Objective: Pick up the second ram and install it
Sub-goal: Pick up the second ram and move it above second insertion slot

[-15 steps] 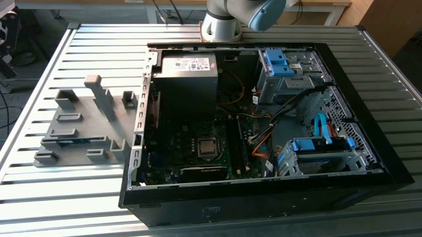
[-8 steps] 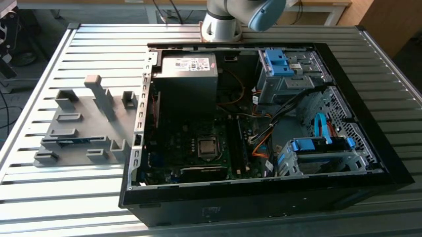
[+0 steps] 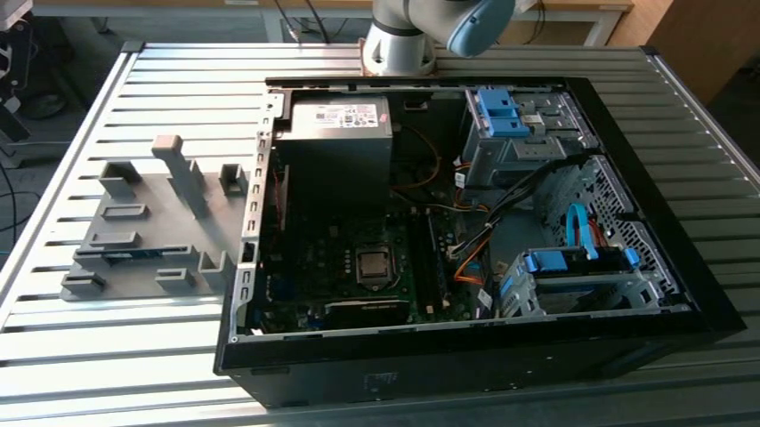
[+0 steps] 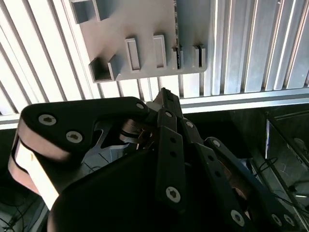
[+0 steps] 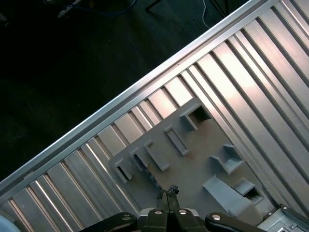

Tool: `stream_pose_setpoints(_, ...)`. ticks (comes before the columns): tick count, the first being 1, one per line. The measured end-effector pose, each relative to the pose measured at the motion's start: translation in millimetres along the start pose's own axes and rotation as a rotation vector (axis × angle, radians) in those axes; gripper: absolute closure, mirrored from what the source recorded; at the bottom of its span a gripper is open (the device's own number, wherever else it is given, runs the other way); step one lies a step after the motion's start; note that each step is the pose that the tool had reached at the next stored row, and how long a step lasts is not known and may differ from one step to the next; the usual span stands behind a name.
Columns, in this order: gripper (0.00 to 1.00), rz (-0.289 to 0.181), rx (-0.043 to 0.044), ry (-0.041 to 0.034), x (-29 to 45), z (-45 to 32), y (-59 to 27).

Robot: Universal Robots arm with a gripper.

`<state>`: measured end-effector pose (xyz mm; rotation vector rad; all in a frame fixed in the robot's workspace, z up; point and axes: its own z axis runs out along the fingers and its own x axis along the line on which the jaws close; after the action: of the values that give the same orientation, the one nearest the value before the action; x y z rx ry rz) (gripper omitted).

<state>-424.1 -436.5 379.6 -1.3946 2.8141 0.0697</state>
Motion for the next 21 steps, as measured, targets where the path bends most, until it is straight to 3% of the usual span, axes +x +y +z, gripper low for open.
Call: stream_pose_setpoints(21, 0.89, -0.137, -0.0027, 0.0054, 0.1, 0.0, 0.1)
